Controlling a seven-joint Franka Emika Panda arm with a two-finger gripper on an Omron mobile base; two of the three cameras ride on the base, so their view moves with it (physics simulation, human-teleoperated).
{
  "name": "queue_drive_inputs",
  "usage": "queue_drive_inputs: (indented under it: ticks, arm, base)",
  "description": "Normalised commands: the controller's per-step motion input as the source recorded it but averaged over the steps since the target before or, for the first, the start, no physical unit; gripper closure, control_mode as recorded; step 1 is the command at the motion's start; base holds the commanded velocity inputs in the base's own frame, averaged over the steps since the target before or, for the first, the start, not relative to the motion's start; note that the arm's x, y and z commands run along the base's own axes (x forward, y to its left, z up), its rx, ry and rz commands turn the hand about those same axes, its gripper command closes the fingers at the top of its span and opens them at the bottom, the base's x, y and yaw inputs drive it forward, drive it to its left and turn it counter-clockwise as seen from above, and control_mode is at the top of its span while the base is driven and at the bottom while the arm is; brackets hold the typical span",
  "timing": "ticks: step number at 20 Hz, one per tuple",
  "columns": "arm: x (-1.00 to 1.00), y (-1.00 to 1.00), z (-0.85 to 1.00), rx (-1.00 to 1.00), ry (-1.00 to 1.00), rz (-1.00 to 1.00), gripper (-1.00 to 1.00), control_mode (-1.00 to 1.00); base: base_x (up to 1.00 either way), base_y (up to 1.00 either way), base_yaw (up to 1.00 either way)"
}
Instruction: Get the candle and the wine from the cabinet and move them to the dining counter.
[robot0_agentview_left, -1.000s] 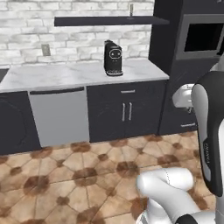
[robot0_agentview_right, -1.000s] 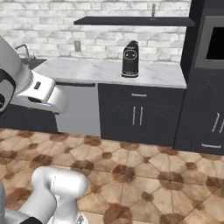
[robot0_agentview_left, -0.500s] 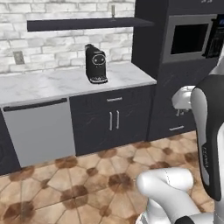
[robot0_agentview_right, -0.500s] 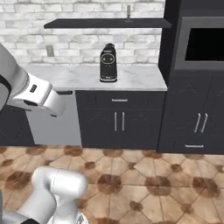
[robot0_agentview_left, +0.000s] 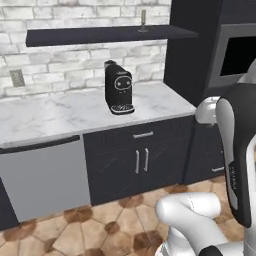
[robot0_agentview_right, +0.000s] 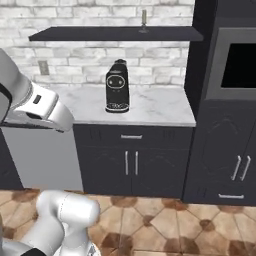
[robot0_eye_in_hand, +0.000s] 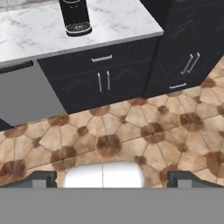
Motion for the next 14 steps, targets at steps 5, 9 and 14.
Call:
queue_drive_inputs:
  ticks: [5,9,14]
  arm:
    - [0.00,0.00,0.00,0.00,0.00,0.00,-1.00,1.00]
    - [0.00,0.00,0.00,0.00,0.00,0.00,-1.00,1.00]
    - [0.00,0.00,0.00,0.00,0.00,0.00,-1.00,1.00]
  base:
    - [0.97,-0.41,0.05]
    - [0.79,-0.37,0.07]
    - [0.66,-0.43,0.08]
